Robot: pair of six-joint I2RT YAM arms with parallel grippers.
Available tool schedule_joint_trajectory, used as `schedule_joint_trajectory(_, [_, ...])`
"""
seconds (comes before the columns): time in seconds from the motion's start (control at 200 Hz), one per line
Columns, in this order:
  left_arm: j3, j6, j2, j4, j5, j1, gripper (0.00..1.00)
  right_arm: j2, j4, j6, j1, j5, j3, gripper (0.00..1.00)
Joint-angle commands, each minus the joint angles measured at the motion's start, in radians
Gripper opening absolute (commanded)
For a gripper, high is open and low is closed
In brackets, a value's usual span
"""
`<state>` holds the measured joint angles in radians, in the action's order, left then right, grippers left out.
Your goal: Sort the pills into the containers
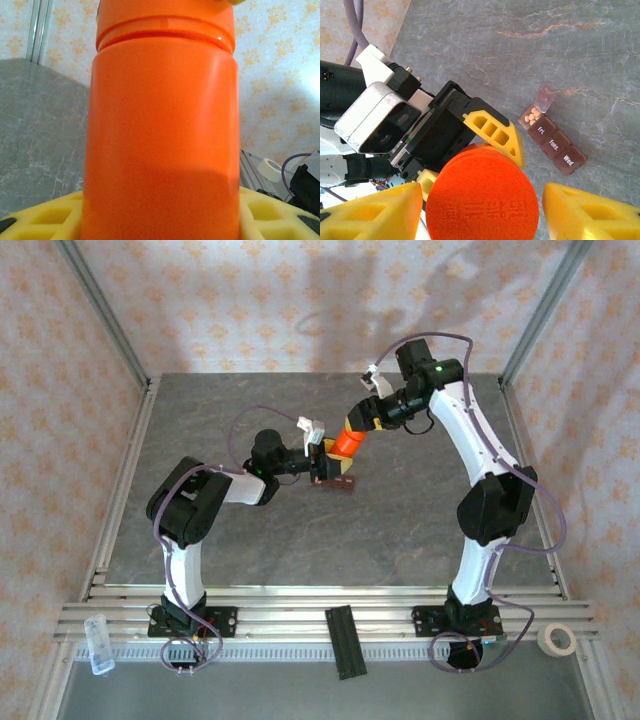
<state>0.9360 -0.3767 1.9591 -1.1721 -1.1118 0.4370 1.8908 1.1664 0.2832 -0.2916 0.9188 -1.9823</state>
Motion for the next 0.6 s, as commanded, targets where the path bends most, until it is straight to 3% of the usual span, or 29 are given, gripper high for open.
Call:
schedule_joint_trajectory(0.0, [0.027, -0.008, -0.032, -0.06, -0.019, 0.003, 0.0, 0.004, 0.004, 0.01, 0.002, 0.03, 0.012, 0.58])
schedule_joint_trajectory(0.25, [0.029, -0.008, -0.033, -0.061, -0.018, 0.004, 0.0, -0.006, -0.018, -0.002, 0.002, 0.064, 0.05, 0.46])
schedule_joint_trajectory(0.415, [0.024, 0.015, -0.043, -0.056, 0.017, 0.009, 0.0, -0.041, -0.118, -0.079, 0.001, 0.08, 0.139, 0.43])
schedule_joint_trajectory(0.596, [-0.011, 0.179, -0.109, 0.049, 0.149, 0.032, 0.0, -0.093, -0.265, -0.255, -0.015, 0.003, 0.27, 0.41])
